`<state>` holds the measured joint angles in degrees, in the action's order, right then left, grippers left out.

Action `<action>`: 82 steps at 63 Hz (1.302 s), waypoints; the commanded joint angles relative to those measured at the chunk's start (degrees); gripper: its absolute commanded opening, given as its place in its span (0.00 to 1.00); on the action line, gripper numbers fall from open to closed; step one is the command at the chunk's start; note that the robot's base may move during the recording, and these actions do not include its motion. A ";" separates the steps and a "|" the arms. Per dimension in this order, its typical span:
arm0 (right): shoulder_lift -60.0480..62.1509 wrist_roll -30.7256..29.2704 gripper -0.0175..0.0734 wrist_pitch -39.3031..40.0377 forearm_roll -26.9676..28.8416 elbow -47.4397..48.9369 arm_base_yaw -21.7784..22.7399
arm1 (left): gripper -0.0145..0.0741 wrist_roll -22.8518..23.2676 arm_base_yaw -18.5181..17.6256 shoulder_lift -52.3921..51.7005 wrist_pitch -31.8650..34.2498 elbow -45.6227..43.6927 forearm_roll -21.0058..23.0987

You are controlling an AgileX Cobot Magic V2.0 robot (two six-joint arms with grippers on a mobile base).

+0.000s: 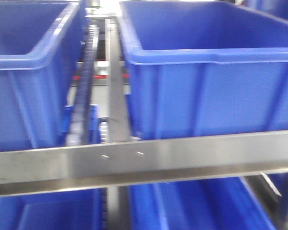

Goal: Pick and sort blue part to right shelf
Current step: 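Stop the base facing the shelf with bins in front of grippers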

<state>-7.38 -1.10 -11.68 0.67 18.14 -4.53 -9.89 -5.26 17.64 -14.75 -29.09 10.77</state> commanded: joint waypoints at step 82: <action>-0.55 -0.38 0.67 5.74 0.27 1.71 0.25 | 0.63 -0.11 0.01 0.38 5.40 -1.63 0.25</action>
<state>-7.38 -1.10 -11.68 0.67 18.14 -4.53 -9.89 -5.26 17.64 -14.75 -29.09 10.77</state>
